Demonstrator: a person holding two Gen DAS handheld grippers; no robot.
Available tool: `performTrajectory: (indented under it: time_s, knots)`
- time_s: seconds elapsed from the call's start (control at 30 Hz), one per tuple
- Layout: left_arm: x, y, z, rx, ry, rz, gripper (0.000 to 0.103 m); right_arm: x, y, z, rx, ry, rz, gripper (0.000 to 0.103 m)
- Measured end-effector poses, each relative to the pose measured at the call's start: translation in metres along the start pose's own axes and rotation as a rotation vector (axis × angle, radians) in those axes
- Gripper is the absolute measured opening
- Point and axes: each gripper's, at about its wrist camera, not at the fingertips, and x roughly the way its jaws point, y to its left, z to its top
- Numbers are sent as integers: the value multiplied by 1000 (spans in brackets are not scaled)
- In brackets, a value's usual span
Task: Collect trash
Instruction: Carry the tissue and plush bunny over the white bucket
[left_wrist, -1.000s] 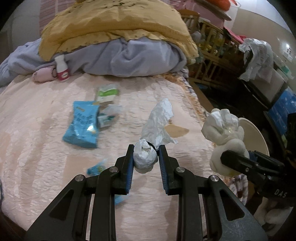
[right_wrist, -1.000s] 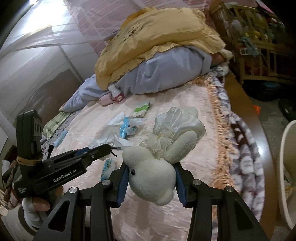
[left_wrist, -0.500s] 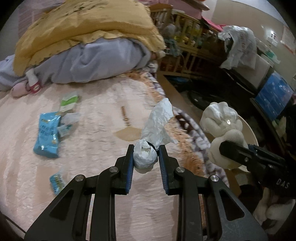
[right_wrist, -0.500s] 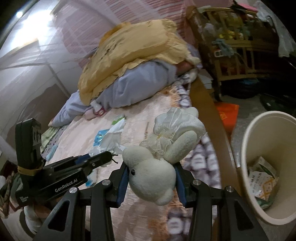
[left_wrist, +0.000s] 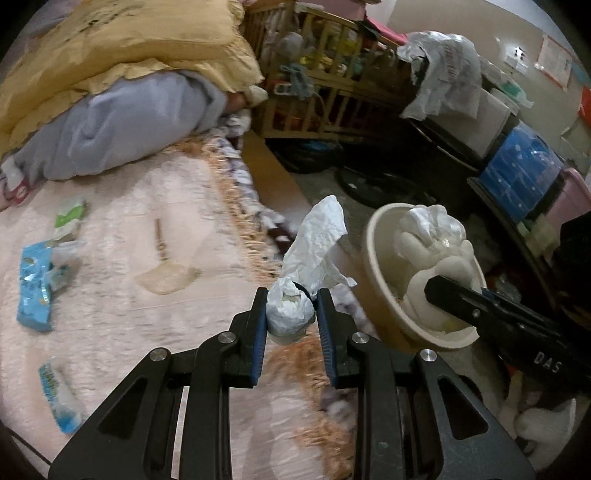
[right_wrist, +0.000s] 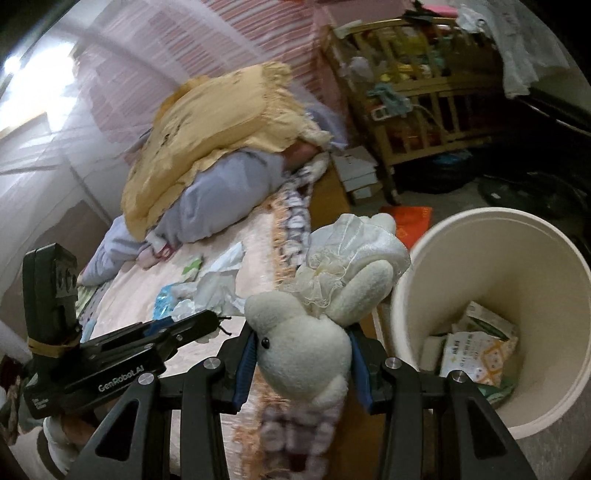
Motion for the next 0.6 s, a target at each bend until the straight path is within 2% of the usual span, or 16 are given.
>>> performTrajectory:
  time_s: [0.6]
  knots:
    - [48, -63, 20, 36, 58, -102, 23, -18, -75, 0, 151, -31, -70, 43]
